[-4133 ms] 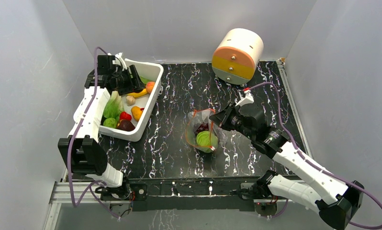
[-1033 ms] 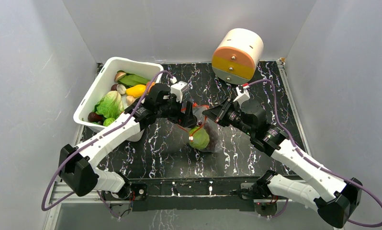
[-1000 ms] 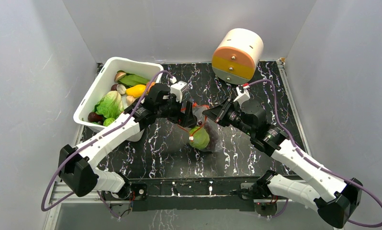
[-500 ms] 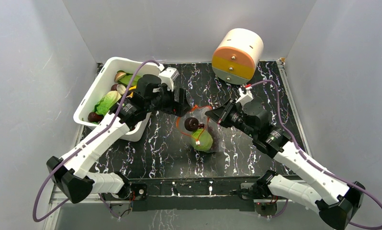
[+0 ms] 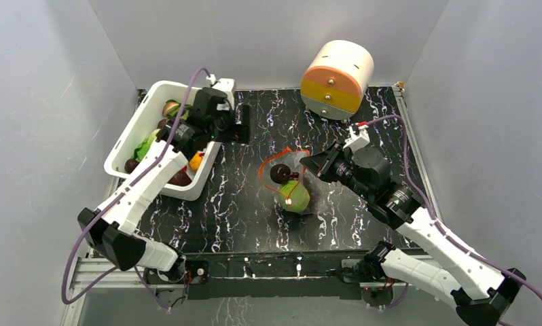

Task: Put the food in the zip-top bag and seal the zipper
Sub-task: Pick up the fake vegetable from the bin.

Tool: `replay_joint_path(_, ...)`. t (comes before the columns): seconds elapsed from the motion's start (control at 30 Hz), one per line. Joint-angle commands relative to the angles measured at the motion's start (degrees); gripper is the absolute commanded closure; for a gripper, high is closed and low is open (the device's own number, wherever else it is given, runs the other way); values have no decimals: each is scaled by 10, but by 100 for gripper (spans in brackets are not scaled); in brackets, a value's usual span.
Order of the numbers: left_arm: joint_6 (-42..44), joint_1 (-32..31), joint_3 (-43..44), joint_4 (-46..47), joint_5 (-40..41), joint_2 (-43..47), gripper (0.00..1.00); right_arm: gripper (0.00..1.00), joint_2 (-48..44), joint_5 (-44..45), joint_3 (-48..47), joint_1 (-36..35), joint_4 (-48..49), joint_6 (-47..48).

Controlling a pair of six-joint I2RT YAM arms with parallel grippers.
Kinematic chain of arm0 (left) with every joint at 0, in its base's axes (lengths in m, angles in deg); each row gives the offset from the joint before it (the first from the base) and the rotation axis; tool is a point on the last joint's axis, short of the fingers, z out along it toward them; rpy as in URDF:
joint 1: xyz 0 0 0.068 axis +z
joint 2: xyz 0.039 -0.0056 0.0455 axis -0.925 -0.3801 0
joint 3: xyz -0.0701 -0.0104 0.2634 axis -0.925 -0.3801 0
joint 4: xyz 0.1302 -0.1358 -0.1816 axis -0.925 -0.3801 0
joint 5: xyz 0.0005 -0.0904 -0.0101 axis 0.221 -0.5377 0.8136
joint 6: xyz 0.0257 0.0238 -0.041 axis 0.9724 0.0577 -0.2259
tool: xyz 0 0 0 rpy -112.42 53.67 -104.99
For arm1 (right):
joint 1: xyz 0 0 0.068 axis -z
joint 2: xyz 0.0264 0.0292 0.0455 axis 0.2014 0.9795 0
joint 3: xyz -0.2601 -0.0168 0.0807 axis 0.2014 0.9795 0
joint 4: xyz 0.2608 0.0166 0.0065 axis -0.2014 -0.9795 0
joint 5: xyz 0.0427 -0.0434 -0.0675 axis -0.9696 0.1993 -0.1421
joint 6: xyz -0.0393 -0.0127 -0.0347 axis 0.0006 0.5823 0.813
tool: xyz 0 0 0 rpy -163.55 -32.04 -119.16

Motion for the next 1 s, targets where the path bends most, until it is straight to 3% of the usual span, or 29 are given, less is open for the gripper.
replay_joint_path(0.0, 1, 101, 26, -27, -28, -18, 2, 100, -33, 22, -30, 1, 41, 12)
replay_joint_path(0.13, 14, 170, 33, -18, -3, -31, 8, 100, -45, 20, -17, 2, 46, 17)
replay_joint_path(0.27, 22, 241, 28, 5, -16, -48, 25, 100, -40, 10, -27, 2, 47, 26)
replay_joint_path(0.53, 147, 266, 79, 12, 161, -173, 30, 100, -21, 6, -53, 1, 27, 46)
replay_joint_path(0.77, 321, 285, 31, 61, 211, -244, 19, 100, -8, 5, -78, 2, 14, 43)
replay_joint_path(0.87, 381, 312, -4, 114, 144, -230, 17, 100, 1, 7, -95, 1, -5, 42)
replay_joint_path(0.97, 448, 314, -34, 157, 162, -230, 11, 100, -4, 19, -94, 2, -10, 35)
